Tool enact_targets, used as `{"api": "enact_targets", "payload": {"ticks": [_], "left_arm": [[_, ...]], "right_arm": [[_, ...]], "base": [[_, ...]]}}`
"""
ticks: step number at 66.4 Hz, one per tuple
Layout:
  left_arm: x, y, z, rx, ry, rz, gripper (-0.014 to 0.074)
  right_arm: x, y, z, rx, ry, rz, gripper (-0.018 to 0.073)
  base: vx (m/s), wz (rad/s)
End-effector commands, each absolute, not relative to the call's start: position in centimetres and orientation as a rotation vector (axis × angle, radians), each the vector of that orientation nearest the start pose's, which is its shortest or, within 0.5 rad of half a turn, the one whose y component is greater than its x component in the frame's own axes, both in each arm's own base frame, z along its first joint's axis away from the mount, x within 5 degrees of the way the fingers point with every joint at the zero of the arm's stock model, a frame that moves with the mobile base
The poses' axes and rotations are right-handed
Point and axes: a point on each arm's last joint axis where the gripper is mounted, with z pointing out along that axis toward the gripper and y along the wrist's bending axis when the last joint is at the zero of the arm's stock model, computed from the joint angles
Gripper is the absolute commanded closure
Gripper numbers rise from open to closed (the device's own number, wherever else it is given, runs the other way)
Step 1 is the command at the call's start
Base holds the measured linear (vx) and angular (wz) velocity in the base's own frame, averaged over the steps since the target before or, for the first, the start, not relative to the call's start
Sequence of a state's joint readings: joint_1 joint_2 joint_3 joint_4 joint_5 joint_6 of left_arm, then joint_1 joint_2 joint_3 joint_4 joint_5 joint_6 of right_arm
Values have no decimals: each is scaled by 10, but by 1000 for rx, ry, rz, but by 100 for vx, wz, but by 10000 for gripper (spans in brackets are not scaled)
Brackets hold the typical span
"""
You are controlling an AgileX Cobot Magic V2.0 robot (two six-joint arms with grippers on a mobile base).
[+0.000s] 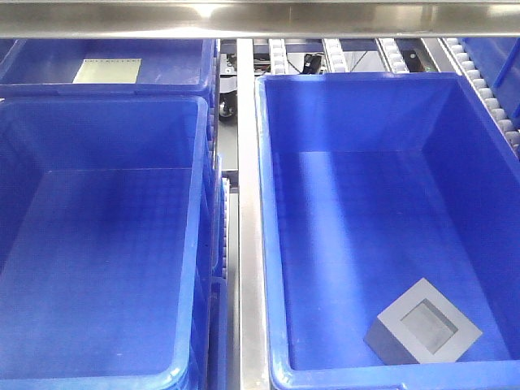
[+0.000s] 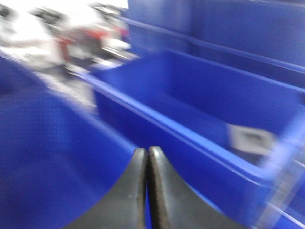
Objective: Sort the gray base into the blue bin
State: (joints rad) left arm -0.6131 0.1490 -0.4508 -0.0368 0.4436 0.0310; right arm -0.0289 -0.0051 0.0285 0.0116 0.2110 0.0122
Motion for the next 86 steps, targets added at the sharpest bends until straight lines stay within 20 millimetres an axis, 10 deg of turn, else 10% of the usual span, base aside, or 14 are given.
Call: {"api": "enact_targets", "payload": {"ticks": [1, 36, 67, 86], "left_arm": [[21, -12, 328, 356, 1437, -387, 603], [28, 1, 287, -7, 1427, 53, 603], [54, 4, 214, -38, 1467, 68, 603], [54, 3, 211, -45, 1475, 55, 603]], "right_arm": [[58, -2, 189, 32, 1676, -18, 564], [58, -2, 189, 32, 1676, -18, 564], [58, -2, 189, 32, 1676, -18, 564], [58, -2, 189, 32, 1676, -18, 564]], "base": [[0, 0], [0, 0], [0, 0], [0, 0]]}}
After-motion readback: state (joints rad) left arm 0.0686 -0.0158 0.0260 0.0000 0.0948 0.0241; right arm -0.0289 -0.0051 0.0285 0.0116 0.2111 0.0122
